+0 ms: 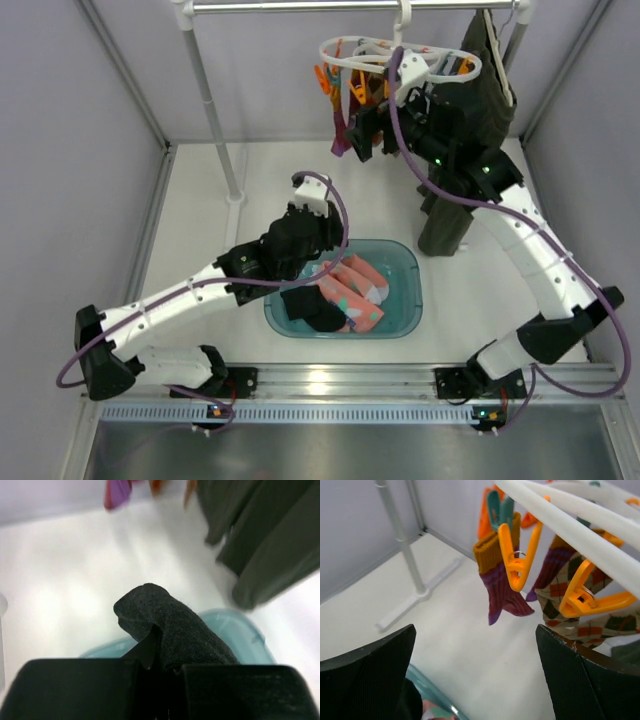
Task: Remove the socks clipped to the hanger
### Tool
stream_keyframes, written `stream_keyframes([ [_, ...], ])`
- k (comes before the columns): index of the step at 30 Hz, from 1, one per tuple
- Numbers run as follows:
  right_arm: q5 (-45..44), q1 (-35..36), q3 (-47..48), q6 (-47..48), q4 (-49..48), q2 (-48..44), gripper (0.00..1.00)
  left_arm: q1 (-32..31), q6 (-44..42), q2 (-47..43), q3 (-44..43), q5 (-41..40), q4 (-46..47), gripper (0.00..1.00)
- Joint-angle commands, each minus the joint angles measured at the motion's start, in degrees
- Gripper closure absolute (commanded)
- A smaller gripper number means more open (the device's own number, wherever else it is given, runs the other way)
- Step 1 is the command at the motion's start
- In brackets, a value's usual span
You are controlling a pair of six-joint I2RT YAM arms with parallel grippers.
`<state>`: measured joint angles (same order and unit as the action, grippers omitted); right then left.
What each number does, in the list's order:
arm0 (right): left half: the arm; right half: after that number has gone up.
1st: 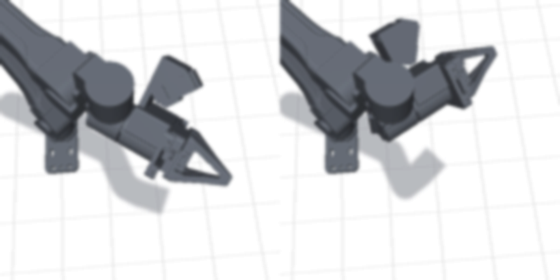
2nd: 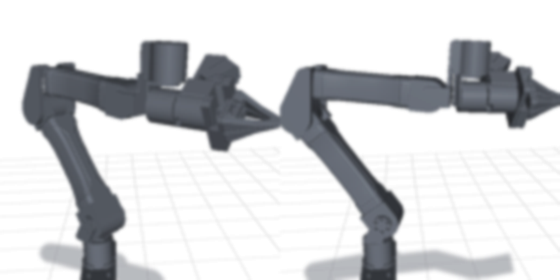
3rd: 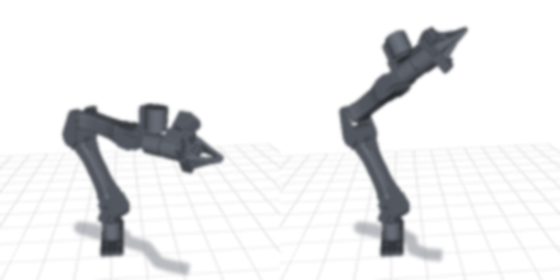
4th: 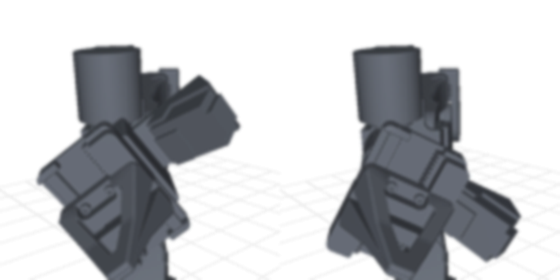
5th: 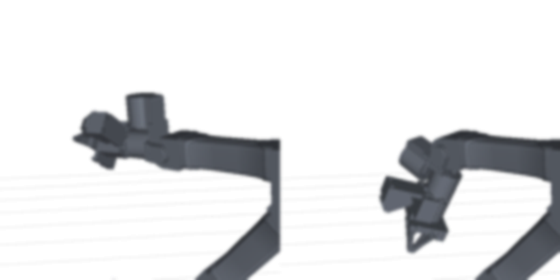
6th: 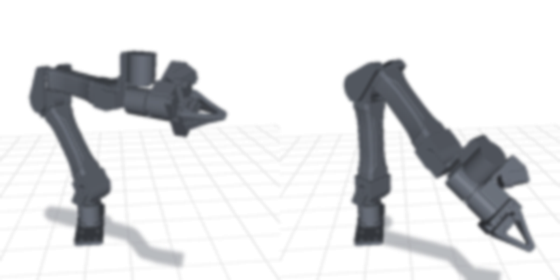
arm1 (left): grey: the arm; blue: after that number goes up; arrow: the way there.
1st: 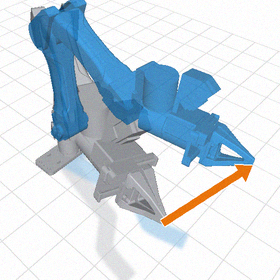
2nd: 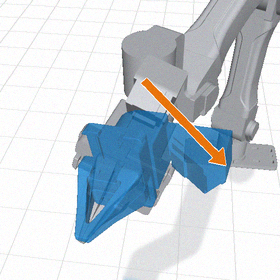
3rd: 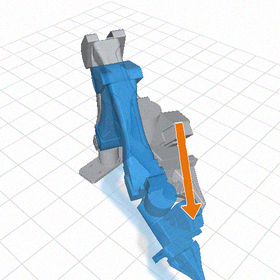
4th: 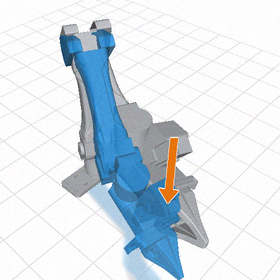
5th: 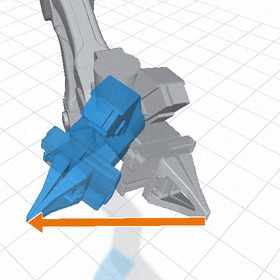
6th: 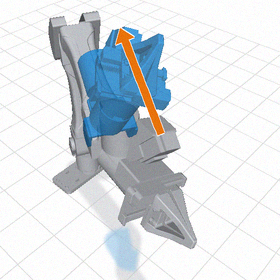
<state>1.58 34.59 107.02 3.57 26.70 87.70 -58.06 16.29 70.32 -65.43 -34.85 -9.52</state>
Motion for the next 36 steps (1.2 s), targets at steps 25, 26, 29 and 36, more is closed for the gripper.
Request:
stream_keyframes([
  [25, 17.3, -0.4, -38.8, -12.1, -6.1, -44.6, 0.01, -1.9, 16.9, -7.0, 1.2, 3.0, -27.7, 0.01],
  [26, 17.0, -0.4, -39.3, -12.2, -6.2, -45.6, 0.01, -1.9, 15.4, -6.9, -0.7, 1.5, -26.3, 0.01],
  [29, 16.3, -0.4, -41.7, -12.7, -7.4, -49.0, 0.01, -1.4, 6.9, -6.0, -1.9, -0.9, -15.0, 0.01],
  [36, 15.4, -0.4, -47.2, -13.9, -8.9, -54.6, 0.0, 20.0, -3.2, 3.5, -0.9, 32.5, 15.5, 0.01],
])
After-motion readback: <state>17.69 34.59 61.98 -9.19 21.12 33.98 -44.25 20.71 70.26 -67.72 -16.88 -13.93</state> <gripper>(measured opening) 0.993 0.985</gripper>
